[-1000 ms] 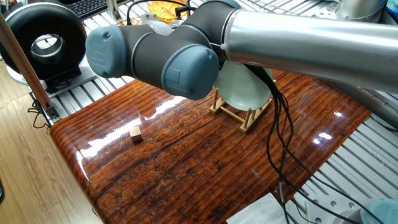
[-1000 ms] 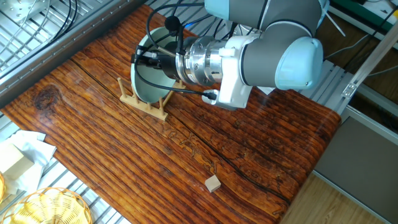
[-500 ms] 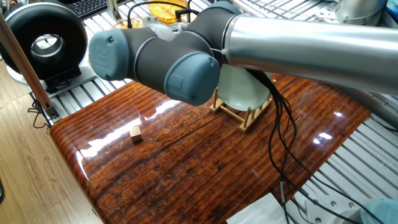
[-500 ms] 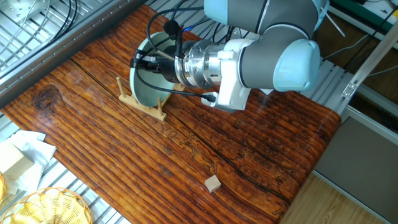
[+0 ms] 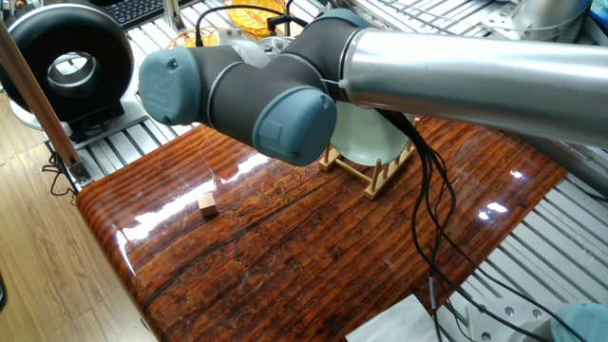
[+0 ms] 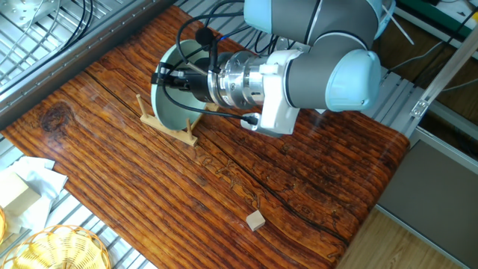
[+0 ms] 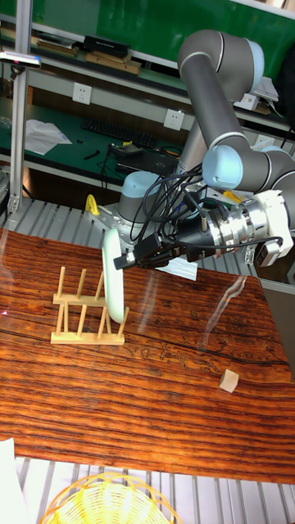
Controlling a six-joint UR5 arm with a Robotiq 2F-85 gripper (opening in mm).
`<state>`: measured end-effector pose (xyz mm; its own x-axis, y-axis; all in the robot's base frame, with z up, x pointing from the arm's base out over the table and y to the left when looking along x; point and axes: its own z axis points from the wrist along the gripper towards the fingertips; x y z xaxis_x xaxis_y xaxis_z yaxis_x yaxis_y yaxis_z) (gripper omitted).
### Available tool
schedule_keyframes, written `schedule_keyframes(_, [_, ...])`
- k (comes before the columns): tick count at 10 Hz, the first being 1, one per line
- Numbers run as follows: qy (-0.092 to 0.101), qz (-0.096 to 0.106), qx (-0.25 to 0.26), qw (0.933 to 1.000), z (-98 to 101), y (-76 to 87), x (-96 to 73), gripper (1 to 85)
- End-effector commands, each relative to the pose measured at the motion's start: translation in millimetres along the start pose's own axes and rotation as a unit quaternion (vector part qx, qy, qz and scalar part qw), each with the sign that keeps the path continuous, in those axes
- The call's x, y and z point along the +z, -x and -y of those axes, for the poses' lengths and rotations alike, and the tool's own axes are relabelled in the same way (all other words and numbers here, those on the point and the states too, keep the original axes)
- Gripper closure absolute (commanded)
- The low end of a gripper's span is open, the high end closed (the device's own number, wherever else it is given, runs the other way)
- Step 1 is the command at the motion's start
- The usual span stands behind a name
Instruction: Put the dish on the dish rack
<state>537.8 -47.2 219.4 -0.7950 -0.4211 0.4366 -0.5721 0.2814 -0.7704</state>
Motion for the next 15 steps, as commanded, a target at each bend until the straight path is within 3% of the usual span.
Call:
schedule_keyframes(1, [0.007,-0.005,0.0,1.0,-3.3,-2.6,1.4,84.7])
schedule_keyframes(4, [0.015,-0.001,0.004,0.9999,-7.0,-0.3,1.3,83.7])
schedule_keyframes(8, [0.023,0.001,0.005,0.9997,-9.6,0.3,-0.2,74.0])
schedule_keyframes(15, [0.046,0.003,0.003,0.9989,-10.1,-6.9,-10.1,70.3])
